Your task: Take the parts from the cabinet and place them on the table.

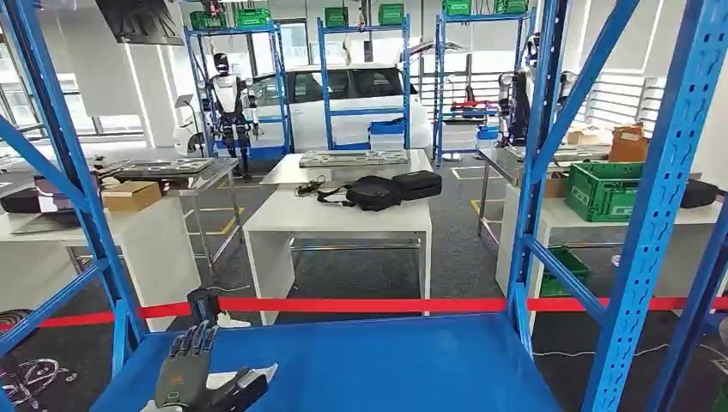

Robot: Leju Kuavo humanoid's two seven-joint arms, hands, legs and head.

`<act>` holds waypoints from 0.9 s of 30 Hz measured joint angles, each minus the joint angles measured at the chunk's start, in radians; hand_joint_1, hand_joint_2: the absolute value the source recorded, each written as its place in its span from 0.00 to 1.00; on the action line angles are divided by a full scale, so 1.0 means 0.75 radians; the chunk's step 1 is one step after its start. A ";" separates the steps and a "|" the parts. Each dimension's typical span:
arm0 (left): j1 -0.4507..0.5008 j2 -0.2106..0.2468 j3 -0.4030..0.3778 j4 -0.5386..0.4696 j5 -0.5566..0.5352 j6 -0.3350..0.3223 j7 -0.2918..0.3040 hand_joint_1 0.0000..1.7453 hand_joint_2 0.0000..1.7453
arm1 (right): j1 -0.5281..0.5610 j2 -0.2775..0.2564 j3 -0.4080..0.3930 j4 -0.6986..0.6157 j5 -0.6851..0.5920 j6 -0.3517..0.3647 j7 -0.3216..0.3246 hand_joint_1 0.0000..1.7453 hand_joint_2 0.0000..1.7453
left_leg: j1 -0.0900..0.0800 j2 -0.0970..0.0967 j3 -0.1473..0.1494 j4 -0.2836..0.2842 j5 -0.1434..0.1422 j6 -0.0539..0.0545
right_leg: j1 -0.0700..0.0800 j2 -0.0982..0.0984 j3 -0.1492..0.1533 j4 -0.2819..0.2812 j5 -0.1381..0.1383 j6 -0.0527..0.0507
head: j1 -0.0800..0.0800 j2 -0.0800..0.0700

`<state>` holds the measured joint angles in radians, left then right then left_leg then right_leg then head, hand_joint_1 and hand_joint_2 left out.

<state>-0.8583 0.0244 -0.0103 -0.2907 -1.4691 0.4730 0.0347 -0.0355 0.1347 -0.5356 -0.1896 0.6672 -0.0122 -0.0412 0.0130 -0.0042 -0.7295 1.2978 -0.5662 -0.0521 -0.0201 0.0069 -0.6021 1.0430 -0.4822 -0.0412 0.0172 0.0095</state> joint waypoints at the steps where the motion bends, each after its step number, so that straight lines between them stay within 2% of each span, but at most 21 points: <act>1: 0.000 0.000 0.000 0.000 0.001 0.000 0.005 0.00 0.00 | -0.001 0.000 -0.002 0.000 -0.001 0.000 -0.001 0.00 0.00 | -0.001 0.000 0.026 -0.083 0.066 0.006 | 0.001 0.001 0.012 0.000 -0.006 0.002 | 0.000 0.000; 3: -0.004 0.001 0.000 0.000 0.001 -0.001 0.022 0.00 0.00 | -0.001 0.001 -0.006 0.000 -0.004 0.000 -0.005 0.00 0.00 | -0.005 0.000 0.108 -0.303 0.206 0.023 | 0.002 0.003 0.035 0.000 -0.023 0.008 | -0.001 0.000; 4: -0.007 0.002 0.000 0.002 0.003 -0.008 0.024 0.00 0.00 | -0.001 0.002 -0.007 0.001 -0.004 -0.001 -0.008 0.00 0.00 | -0.015 -0.003 0.133 -0.332 0.190 0.026 | 0.009 0.003 0.034 0.003 -0.030 0.017 | 0.001 0.000; 5: -0.009 0.003 0.000 0.003 0.006 -0.021 0.023 0.00 0.00 | -0.003 0.001 -0.008 0.001 -0.004 -0.001 -0.009 0.00 0.00 | -0.016 -0.001 0.142 -0.366 0.178 0.031 | 0.008 0.006 0.029 0.005 -0.031 0.023 | -0.002 0.000; 6: -0.007 0.003 0.000 0.003 0.006 -0.027 0.022 0.00 0.00 | -0.002 0.001 -0.009 0.001 -0.004 -0.001 -0.010 0.00 0.00 | -0.013 -0.001 0.140 -0.366 0.182 0.029 | 0.008 0.006 0.028 0.003 -0.030 0.026 | 0.003 0.001; 7: -0.005 0.002 0.000 0.003 0.004 -0.036 0.022 0.00 0.00 | 0.000 0.001 -0.009 0.001 -0.004 -0.001 -0.011 0.00 0.00 | -0.011 -0.004 0.140 -0.369 0.184 0.023 | 0.012 0.005 0.029 -0.003 -0.027 0.011 | 0.002 0.001; 10: -0.004 0.009 0.001 0.009 0.008 -0.100 -0.011 0.00 0.00 | 0.000 0.001 -0.010 0.001 -0.004 0.001 -0.012 0.00 0.00 | -0.013 -0.006 0.141 -0.371 0.178 0.032 | 0.012 0.001 0.040 -0.017 -0.028 0.014 | 0.004 0.001; 13: -0.004 0.012 0.001 0.013 0.008 -0.121 -0.024 0.00 0.00 | -0.002 0.001 -0.010 0.001 -0.004 0.001 -0.012 0.00 0.00 | -0.013 -0.010 0.141 -0.370 0.175 0.038 | 0.012 -0.003 0.046 -0.027 -0.027 0.017 | 0.005 0.001; 16: -0.004 0.014 0.001 0.015 0.008 -0.131 -0.026 0.00 0.00 | -0.001 0.001 -0.010 0.001 -0.004 0.001 -0.013 0.00 0.00 | -0.014 -0.010 0.141 -0.369 0.174 0.041 | 0.011 -0.002 0.049 -0.032 -0.025 0.033 | 0.006 0.001; 20: -0.004 0.017 0.001 0.015 0.008 -0.158 -0.043 0.00 0.00 | -0.001 0.001 -0.010 0.001 -0.002 0.002 -0.012 0.00 0.00 | -0.014 -0.010 0.141 -0.369 0.175 0.045 | 0.011 -0.002 0.049 -0.033 -0.024 0.042 | 0.006 0.001; 27: -0.002 0.018 0.001 0.019 0.012 -0.300 -0.119 0.00 0.00 | -0.001 0.001 -0.023 0.001 -0.001 0.004 -0.016 0.00 0.00 | -0.014 -0.009 0.143 -0.369 0.175 0.045 | 0.013 -0.002 0.049 -0.032 -0.023 0.043 | 0.006 0.001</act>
<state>-0.8597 0.0381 -0.0099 -0.2762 -1.4599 0.2483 -0.0546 -0.0366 0.1354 -0.5528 -0.1892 0.6668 -0.0095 -0.0534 0.0027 -0.0113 -0.6224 1.0207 -0.4347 -0.0184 -0.0105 0.0052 -0.5654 1.0190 -0.4999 -0.0090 0.0214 0.0099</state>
